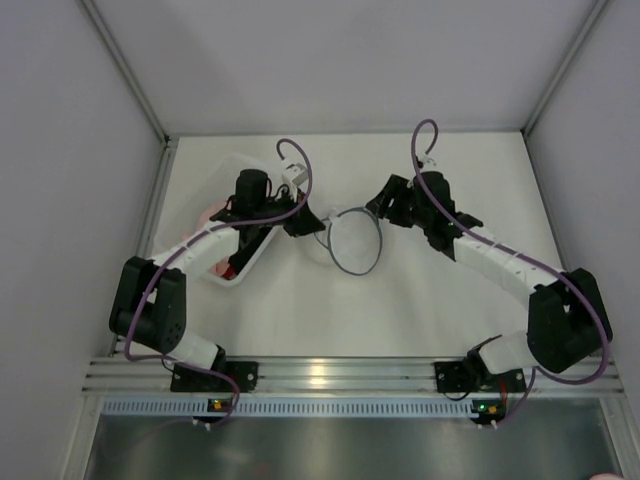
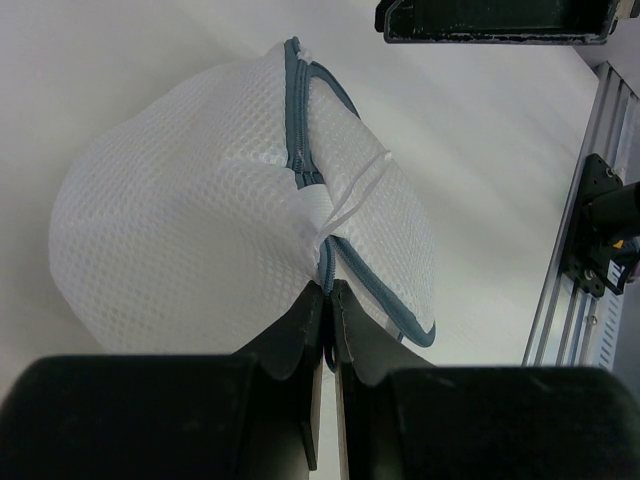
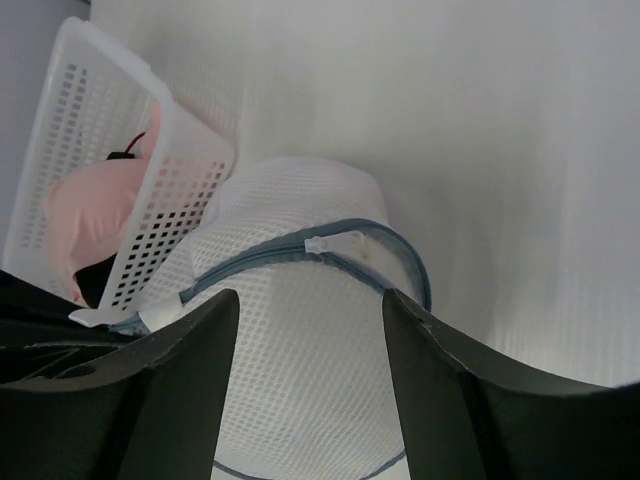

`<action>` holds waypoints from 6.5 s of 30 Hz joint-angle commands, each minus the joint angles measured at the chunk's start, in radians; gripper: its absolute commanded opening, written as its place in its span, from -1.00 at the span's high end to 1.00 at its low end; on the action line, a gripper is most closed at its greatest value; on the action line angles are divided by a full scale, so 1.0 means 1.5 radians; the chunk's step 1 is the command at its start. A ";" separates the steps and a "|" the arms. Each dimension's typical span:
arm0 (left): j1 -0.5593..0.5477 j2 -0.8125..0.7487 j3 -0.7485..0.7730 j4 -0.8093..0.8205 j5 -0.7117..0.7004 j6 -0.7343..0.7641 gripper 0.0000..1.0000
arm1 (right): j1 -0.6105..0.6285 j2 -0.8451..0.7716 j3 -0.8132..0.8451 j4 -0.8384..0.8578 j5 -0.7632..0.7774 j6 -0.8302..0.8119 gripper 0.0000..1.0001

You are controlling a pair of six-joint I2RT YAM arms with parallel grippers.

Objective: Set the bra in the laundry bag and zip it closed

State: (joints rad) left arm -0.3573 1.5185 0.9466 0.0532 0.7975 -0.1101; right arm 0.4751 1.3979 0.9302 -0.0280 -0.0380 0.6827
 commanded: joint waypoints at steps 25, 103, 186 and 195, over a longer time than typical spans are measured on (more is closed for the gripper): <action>0.000 -0.022 -0.002 0.045 0.027 0.004 0.78 | -0.013 0.079 -0.022 0.195 -0.045 0.129 -0.34; 0.001 -0.051 -0.037 0.098 -0.039 -0.026 0.79 | -0.044 0.095 -0.126 0.370 -0.056 0.193 1.00; -0.048 0.264 0.409 -0.082 0.074 0.128 1.00 | -0.039 0.044 0.056 0.112 -0.012 -0.075 1.00; 0.004 0.132 0.200 0.255 0.059 -0.108 1.00 | -0.042 0.014 0.020 0.081 0.049 -0.063 1.00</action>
State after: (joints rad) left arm -0.3916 1.8236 1.2785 0.2165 0.8879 -0.1585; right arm 0.4271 1.4704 0.9806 0.0895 -0.0757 0.5865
